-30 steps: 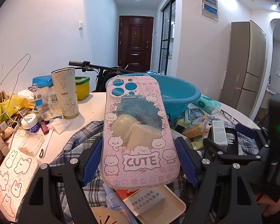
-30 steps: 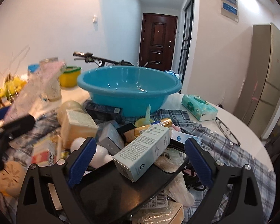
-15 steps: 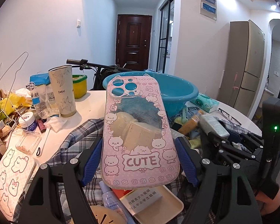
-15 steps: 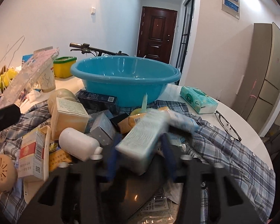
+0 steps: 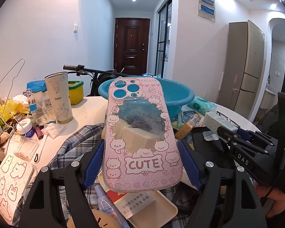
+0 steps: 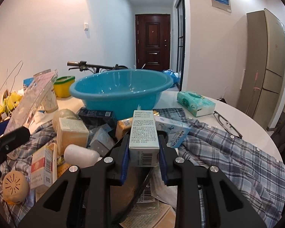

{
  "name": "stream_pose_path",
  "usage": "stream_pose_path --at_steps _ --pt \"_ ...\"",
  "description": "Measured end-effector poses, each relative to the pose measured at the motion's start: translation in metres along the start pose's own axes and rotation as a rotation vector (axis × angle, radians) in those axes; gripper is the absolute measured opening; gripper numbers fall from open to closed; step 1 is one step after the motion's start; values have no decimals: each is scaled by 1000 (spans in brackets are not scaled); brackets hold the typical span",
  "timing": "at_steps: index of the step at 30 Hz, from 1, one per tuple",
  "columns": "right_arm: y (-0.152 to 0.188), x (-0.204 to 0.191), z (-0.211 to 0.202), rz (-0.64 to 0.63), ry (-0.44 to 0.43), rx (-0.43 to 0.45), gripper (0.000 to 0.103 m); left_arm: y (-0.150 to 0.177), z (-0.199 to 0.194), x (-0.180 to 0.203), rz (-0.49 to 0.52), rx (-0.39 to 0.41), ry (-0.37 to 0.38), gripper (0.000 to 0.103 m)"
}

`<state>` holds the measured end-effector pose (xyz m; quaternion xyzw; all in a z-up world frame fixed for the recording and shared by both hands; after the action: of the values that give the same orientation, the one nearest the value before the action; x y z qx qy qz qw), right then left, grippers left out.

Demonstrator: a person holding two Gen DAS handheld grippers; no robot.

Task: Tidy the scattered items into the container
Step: 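Grasp the white medicine box with the right tool while the left tool holds the phone case, then carry the phone case and medicine box up toward the blue basin with both tools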

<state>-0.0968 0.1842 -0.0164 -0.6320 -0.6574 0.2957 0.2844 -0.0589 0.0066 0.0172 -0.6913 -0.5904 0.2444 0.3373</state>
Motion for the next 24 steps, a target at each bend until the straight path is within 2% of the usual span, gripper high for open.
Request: stream_pose_path --at_steps 5,10,24 --pt "-2 3 -4 4 0 9 26 -1 -3 5 20 15 -16 79" --pt "-4 5 -6 6 -6 16 26 -6 -4 8 24 8 12 79" --pt "-27 6 -26 -12 -1 103 26 -32 -19 10 38 81 -6 79"
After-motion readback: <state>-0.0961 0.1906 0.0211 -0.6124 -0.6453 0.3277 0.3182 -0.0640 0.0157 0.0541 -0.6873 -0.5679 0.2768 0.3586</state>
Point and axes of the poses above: each gripper's, at about its wrist camera, not at the fingertips, and z roughly the way its jaws point, x to its right, y to its underside, the point moved 3 cm from there along z, roughly the way its jaws point, and after that the axes turned 12 degrees about -x, right-handed, at the moved point
